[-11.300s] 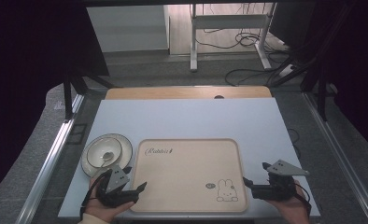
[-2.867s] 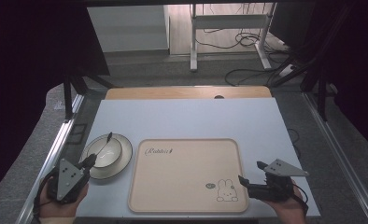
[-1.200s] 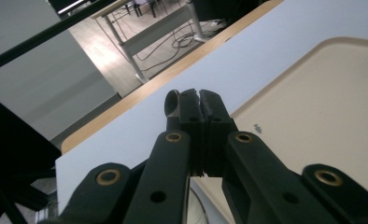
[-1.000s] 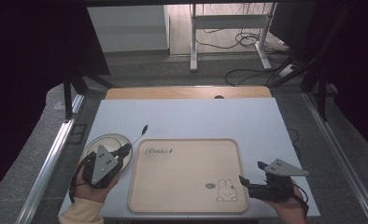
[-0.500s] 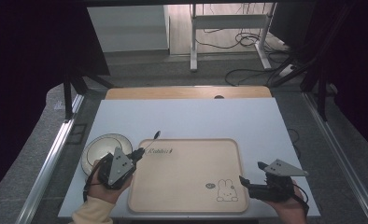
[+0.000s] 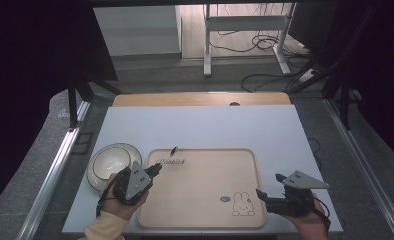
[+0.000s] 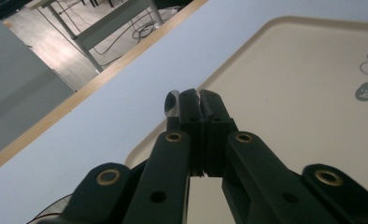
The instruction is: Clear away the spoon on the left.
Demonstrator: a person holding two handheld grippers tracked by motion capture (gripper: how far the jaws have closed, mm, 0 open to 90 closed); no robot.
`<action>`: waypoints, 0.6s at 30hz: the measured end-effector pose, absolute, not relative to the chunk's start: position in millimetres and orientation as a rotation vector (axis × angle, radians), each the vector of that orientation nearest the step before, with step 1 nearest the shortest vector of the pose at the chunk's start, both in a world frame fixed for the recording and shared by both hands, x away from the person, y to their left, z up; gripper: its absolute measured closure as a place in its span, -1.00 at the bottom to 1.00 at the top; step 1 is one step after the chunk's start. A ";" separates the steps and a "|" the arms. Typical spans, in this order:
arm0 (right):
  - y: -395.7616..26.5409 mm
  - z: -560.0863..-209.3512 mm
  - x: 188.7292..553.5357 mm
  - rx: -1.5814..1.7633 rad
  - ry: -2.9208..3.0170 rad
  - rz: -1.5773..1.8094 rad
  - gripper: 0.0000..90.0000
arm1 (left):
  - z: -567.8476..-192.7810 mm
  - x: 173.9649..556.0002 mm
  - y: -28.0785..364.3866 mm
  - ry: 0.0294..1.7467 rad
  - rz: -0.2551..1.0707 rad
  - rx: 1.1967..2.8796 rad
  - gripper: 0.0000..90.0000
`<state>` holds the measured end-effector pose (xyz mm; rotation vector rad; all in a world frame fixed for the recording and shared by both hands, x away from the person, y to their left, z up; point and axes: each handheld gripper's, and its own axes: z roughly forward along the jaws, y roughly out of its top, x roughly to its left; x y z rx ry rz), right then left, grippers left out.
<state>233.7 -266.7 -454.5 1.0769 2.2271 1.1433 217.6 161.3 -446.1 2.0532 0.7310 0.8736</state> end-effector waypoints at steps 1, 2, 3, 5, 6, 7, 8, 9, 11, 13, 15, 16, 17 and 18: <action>-266.7 -454.6 233.8 1.078 2.229 1.145 -0.62 | -448.1 218.3 161.8 0.736 0.872 2.056 1.00; -266.8 -454.9 234.0 1.077 2.230 1.144 -0.62 | -449.2 218.6 162.1 0.741 0.871 2.057 1.00; -267.0 -455.4 234.2 1.077 2.231 1.144 -0.62 | -451.9 219.6 163.2 0.749 0.870 2.063 1.00; -267.2 -455.6 234.1 1.078 2.230 1.143 -0.62 | -454.8 220.3 163.6 0.753 0.873 2.072 1.00; -267.3 -455.7 234.0 1.079 2.229 1.141 -0.62 | -456.4 220.8 163.5 0.754 0.872 2.079 1.00; -267.3 -455.7 234.0 1.079 2.229 1.141 -0.62 | -456.4 220.8 163.5 0.754 0.872 2.079 1.00; -267.6 -455.9 234.0 1.081 2.229 1.141 -0.62 | -458.8 221.5 163.2 0.754 0.872 2.093 1.00; -267.6 -455.9 234.0 1.081 2.229 1.141 -0.62 | -458.8 221.5 163.2 0.754 0.872 2.093 1.00; -267.7 -456.2 234.0 1.080 2.231 1.142 -0.62 | -461.0 222.2 162.8 0.754 0.872 2.104 1.00; -267.7 -456.5 234.1 1.079 2.231 1.141 -0.62 | -463.7 222.7 162.1 0.752 0.876 2.121 1.00; -267.5 -456.8 234.1 1.080 2.233 1.139 -0.62 | -465.3 222.5 161.5 0.748 0.879 2.132 1.00; -267.5 -456.8 234.1 1.080 2.233 1.139 -0.62 | -465.3 222.5 161.5 0.748 0.879 2.132 1.00; -267.4 -457.1 234.2 1.081 2.234 1.139 -0.62 | -466.2 222.2 161.2 0.746 0.880 2.138 1.00; -267.3 -457.4 234.2 1.080 2.236 1.138 -0.62 | -466.9 222.0 160.9 0.745 0.881 2.140 0.99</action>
